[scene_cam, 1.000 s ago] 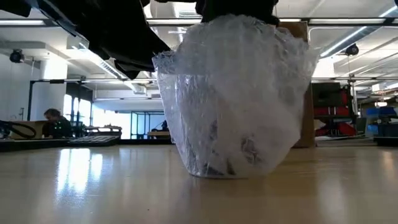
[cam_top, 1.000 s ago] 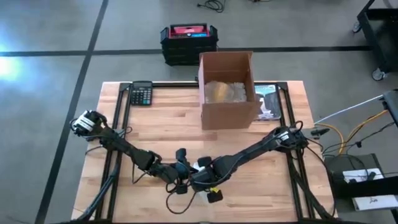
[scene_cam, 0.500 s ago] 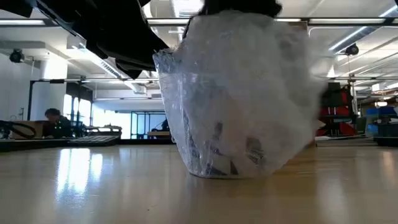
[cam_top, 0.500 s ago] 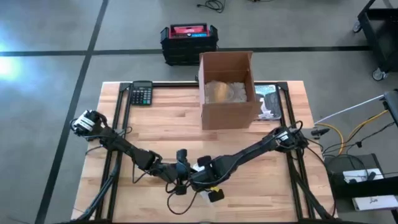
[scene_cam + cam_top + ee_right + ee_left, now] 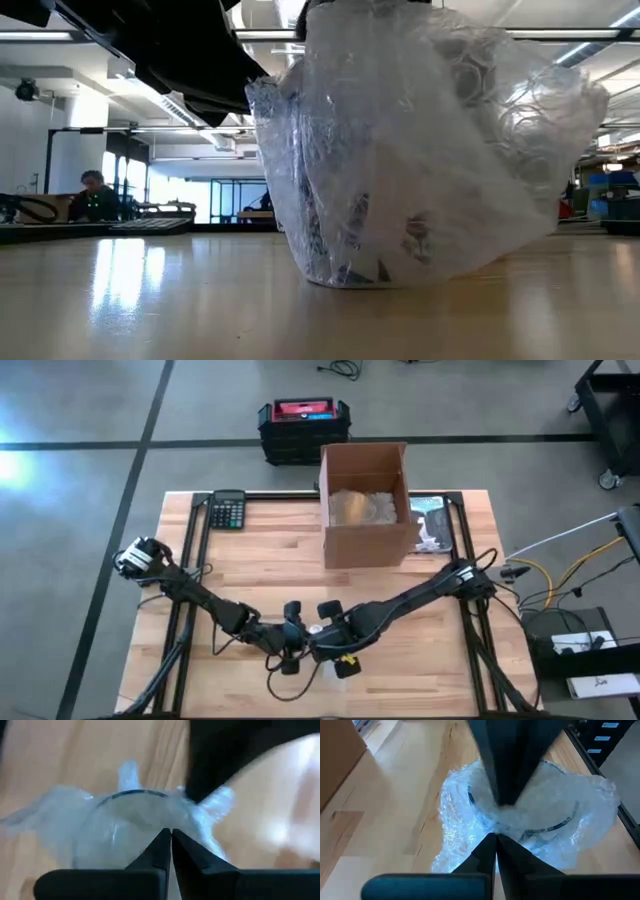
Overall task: Wrap mug
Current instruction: Wrap the blue patterned mug with the transparent bubble wrap
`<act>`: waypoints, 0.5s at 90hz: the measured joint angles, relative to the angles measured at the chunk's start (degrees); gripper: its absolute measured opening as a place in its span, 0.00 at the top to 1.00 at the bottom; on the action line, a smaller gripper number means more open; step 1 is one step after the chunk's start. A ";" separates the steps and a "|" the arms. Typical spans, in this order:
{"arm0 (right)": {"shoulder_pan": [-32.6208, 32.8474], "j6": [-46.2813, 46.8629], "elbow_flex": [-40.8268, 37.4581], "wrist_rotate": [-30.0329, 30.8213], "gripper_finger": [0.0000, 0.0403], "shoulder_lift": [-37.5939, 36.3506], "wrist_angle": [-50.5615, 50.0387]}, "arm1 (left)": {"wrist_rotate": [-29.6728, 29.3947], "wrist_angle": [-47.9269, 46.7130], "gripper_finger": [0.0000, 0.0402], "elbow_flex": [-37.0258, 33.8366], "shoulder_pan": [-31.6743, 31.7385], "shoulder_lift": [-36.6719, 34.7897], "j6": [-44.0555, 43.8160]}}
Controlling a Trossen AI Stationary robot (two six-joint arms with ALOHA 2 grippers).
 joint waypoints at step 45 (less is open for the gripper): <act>0.15 0.74 3.41 -0.97 0.99 -0.74 -7.70 | -0.27 0.05 1.00 0.00 0.04 0.00 0.00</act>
